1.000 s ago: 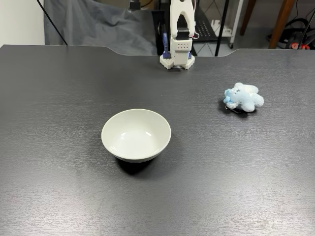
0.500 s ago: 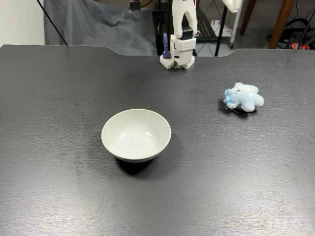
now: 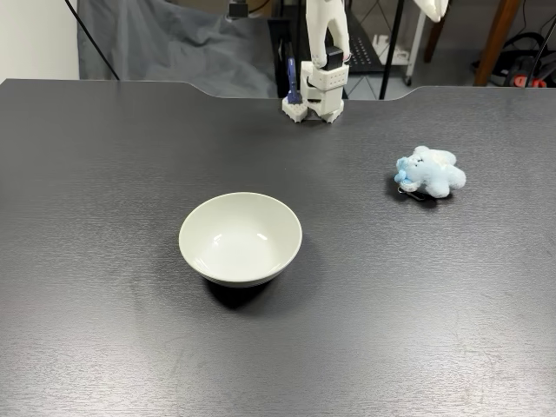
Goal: Grasp a skyblue doll and put it in the white bowl.
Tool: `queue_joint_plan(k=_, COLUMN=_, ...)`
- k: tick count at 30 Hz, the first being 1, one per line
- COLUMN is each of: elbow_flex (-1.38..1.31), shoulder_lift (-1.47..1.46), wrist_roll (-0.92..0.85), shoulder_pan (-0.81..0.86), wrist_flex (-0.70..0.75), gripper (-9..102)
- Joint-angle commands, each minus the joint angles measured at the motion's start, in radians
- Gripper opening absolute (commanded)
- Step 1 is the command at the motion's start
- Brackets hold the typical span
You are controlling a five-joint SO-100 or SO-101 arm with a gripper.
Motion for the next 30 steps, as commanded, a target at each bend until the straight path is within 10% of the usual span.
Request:
queue_joint_plan(k=1, elbow_flex=0.06, shoulder_lift=-0.002, wrist_roll=-0.265, shoulder_pan=-0.008, wrist_flex=0.049, gripper=0)
queue_joint_plan(k=9, elbow_flex=0.295, shoulder_lift=0.005, wrist_roll=-0.709, shoulder_pan=0.06, wrist_flex=0.048, gripper=0)
queue_joint_plan(k=30, elbow_flex=0.316, shoulder_lift=-0.002, wrist_roll=-0.732, shoulder_pan=0.146, wrist_flex=0.035, gripper=0)
